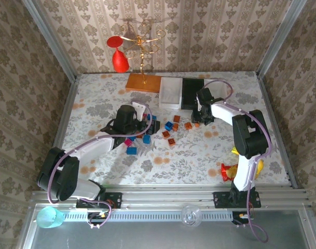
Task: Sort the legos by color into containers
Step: Pick up the lego from the center of the table.
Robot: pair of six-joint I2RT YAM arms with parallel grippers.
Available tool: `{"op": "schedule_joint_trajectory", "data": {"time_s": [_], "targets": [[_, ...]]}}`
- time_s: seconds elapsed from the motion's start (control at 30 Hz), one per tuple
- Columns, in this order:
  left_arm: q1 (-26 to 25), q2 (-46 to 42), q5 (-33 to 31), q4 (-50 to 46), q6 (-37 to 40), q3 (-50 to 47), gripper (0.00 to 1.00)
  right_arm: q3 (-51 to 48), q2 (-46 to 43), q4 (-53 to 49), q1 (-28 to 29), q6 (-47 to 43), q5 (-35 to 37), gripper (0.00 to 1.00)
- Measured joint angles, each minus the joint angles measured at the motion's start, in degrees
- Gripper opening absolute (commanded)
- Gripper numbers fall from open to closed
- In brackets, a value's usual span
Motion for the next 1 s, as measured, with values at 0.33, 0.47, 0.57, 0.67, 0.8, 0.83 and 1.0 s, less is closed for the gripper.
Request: {"op": "schedule_joint_trajectory", "data": {"time_s": [0.33,0.47,0.57,0.67,0.8,0.83,1.0], "targets": [[0.0,1.49,0.02,-0.02,0.0,1.01,1.0,-1.79,-1.84,0.37,0.0,1.49,-0.74,0.27],[-0.02,1.51,0.26,-0.02,-0.07,1.46,1.0,-2.43,-3.32,0.13,0.0,1.51,-0.81,0.26],[-0.09,1.86,0.7,0.07,-0.2,2.19,1.0,-2.67,-5.9,0.13,-0.28,1.53,-0.79,0.25],[-0.66,2.49,1.4,0.04,-0.22,3.08,1.0,-2.47,-9.22,0.22,-1.36,1.68,-0.76,0.25],[-2.34,3.93,2.51,-0.07,-0.17,5.49,1.0,0.7,-11.19,1.2,-5.33,2.84,-0.22,0.25],[-2.97,4.5,2.8,-0.07,-0.17,6.47,1.0,2.01,-11.1,2.05,-6.78,3.28,0.31,0.25],[-5.79,6.21,3.52,-0.04,-0.13,10.32,1.0,10.75,-6.78,5.49,-12.24,5.66,3.34,0.26]]}}
